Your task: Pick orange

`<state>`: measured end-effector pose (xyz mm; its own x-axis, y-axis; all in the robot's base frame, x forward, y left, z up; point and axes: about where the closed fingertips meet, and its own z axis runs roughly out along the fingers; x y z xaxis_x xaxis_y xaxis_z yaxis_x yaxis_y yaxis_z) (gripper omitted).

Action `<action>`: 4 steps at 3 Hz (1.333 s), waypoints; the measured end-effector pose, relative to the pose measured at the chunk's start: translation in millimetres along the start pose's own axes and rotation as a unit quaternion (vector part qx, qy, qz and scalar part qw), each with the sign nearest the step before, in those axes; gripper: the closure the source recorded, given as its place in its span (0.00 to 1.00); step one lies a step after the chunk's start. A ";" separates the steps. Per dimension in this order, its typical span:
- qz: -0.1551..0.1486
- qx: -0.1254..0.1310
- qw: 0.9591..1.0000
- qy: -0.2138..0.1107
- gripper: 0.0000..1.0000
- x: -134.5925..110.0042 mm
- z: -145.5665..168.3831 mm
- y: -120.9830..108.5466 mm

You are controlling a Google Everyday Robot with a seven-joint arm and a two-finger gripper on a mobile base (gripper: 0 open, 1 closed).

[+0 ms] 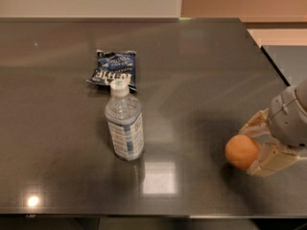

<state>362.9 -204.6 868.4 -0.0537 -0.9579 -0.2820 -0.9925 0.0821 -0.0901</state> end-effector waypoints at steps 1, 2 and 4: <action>0.011 0.042 0.999 -0.005 1.00 -38.6 -46.8 -42.3; 0.005 0.071 0.997 -0.015 1.00 -61.9 -75.0 -56.8; -0.004 0.104 0.994 -0.026 1.00 -84.9 -107.0 -71.9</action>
Offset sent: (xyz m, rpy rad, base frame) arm 0.0707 0.0518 0.1451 0.0482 -0.2184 -0.0463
